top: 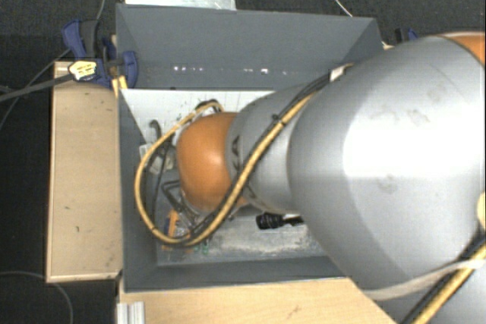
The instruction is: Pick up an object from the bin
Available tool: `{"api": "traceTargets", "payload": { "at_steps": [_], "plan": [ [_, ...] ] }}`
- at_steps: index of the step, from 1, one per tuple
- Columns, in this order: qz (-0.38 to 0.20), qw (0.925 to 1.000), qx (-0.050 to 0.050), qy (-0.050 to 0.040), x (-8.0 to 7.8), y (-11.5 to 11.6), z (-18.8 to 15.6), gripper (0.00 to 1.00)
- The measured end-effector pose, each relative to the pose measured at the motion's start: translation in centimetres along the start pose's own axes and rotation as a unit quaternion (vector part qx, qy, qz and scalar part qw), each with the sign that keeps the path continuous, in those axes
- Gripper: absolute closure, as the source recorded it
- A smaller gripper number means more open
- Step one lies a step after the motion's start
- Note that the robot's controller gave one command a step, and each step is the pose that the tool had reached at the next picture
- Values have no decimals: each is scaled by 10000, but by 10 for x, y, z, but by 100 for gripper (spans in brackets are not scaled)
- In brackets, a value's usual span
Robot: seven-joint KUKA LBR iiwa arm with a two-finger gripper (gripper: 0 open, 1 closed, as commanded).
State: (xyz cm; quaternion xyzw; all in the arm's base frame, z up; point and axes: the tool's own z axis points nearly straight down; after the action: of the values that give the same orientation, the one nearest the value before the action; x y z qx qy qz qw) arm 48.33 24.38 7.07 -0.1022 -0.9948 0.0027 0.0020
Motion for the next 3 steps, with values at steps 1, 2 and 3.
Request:
{"api": "traceTargets", "payload": {
  "at_steps": [1, 2, 3],
  "plan": [
    [-1, 10000, 11, 14, 1, -1, -3, 100],
    [2, 10000, 13, 17, 1, -1, -14, 100],
    [4, 10000, 24, 32, 1, -2, -27, 100]
  ]
}}
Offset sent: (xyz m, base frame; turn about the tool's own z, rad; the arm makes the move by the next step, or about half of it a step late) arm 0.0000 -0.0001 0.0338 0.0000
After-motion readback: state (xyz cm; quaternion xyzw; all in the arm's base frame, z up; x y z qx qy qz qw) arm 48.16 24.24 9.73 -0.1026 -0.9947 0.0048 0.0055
